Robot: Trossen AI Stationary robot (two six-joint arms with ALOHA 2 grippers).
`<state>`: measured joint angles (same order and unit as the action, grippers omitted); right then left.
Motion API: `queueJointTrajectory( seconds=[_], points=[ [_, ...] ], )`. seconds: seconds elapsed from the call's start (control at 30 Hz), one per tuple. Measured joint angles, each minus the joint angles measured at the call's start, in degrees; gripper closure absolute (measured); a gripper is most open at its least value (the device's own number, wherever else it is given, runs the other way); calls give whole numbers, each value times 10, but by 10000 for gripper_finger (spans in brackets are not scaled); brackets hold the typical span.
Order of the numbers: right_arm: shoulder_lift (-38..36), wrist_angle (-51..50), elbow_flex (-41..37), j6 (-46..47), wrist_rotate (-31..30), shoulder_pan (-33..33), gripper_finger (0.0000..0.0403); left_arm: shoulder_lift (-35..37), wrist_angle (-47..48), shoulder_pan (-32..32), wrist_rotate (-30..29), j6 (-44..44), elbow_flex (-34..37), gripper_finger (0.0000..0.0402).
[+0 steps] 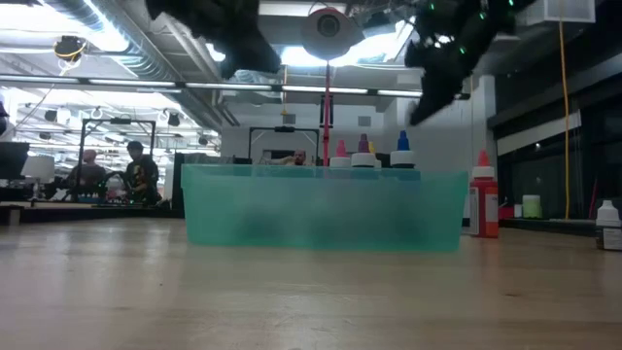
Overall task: Pick & Place food coloring
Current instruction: Put the small pink food coloring bottle into the green bin
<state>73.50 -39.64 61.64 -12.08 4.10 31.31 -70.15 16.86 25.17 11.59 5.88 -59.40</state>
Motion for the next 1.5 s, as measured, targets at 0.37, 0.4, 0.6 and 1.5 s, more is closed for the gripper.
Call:
queueJointTrajectory(
  seconds=[0.37, 0.4, 0.6, 1.5],
  points=[
    [88, -56, 142, -3, 0, -91, 334, -80, 52, -16, 1, -93, -126, 206],
    [101, -65, 154, -3, 0, -100, 334, -85, 52, -19, 1, -96, -129, 201],
    [182, -100, 233, 0, 0, -142, 334, -110, 47, -43, 4, -97, -137, 193],
    [291, -130, 372, 11, -1, -188, 334, -150, 14, -87, -21, -84, -138, 247]
  ],
)
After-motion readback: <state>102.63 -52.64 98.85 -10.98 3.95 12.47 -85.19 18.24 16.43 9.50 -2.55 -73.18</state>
